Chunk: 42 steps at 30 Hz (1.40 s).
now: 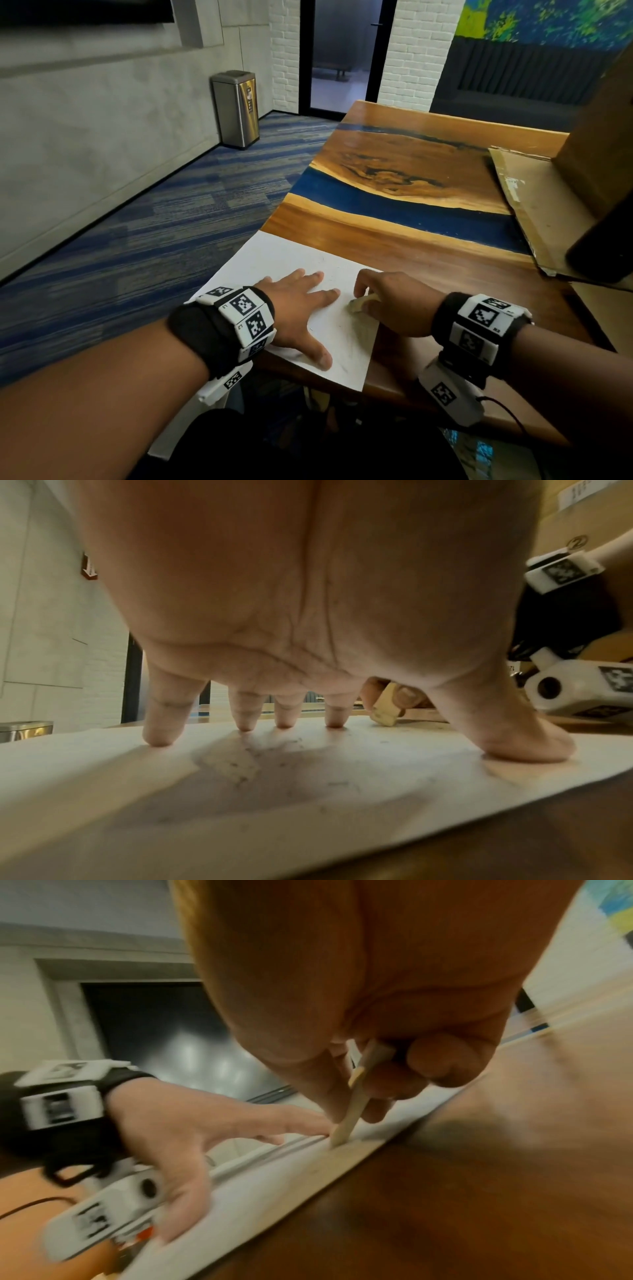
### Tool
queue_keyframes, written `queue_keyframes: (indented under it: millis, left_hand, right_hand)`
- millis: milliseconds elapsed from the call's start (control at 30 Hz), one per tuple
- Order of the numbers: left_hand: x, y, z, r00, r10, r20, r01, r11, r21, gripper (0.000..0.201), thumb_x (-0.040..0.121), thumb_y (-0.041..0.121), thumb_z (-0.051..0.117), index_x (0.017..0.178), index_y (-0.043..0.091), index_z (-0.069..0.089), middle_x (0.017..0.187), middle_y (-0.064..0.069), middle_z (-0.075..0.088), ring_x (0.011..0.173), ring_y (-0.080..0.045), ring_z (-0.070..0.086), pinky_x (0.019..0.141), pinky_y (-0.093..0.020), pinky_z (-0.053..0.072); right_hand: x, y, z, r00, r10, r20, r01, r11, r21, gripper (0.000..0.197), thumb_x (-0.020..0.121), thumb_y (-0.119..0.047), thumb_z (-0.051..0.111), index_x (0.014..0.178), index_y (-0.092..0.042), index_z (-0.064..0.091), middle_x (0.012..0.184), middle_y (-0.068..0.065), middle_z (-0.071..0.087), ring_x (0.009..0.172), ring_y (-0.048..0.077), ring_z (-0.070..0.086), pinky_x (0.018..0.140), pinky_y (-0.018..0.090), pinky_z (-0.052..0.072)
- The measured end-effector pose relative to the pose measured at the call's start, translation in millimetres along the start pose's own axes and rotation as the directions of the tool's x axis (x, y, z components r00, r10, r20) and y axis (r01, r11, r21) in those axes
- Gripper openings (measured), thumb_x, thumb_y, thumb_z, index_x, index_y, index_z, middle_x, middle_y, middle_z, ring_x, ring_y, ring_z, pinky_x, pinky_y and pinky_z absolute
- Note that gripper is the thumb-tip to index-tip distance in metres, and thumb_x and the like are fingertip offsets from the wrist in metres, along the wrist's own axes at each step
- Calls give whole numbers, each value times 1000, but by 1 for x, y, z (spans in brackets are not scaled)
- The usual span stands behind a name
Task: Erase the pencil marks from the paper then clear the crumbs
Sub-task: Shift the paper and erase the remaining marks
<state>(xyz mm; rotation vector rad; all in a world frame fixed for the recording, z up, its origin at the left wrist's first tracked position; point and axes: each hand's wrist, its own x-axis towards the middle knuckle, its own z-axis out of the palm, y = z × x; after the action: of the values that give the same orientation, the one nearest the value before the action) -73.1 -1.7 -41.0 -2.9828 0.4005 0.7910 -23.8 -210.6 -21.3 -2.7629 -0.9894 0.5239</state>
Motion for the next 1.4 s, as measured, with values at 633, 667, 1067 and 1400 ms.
queue_keyframes:
  millis: [633, 667, 1067, 1400]
  left_hand:
    - [3, 0, -2, 1000, 0, -1, 0, 1000, 2, 126, 65, 92, 60, 160, 43, -6, 170, 5, -20, 157, -25, -13, 121, -65, 13]
    - [3, 0, -2, 1000, 1, -5, -1, 1000, 2, 126, 64, 93, 60, 160, 43, -5, 170, 5, -20, 157, -25, -13, 120, -65, 14]
    - [3, 1, -1, 1000, 3, -2, -3, 1000, 7, 124, 61, 94, 60, 156, 51, -6, 170, 3, -20, 156, -29, -13, 119, -69, 14]
    - [6, 0, -4, 1000, 3, 22, -4, 999, 45, 118, 59, 97, 57, 149, 64, -11, 170, 2, -20, 156, -33, -13, 117, -69, 18]
  right_hand:
    - [7, -17, -1, 998, -44, 54, 48, 996, -69, 23, 101, -27, 51, 124, -23, 50, 116, 3, 62, 103, 21, 58, 79, 31, 49]
    - [9, -16, -1, 1000, -15, 2, 15, 997, -80, 24, 102, -26, 51, 125, -23, 49, 116, 4, 61, 102, 21, 57, 78, 31, 49]
    - [-4, -22, -3, 993, -79, 93, 88, 991, -103, 26, 101, -25, 52, 127, -22, 49, 118, 3, 59, 100, 18, 57, 78, 29, 46]
    - [-16, -22, 2, 966, -162, 201, 187, 976, -114, 22, 101, -27, 52, 123, -26, 51, 117, -1, 58, 95, 15, 55, 80, 30, 47]
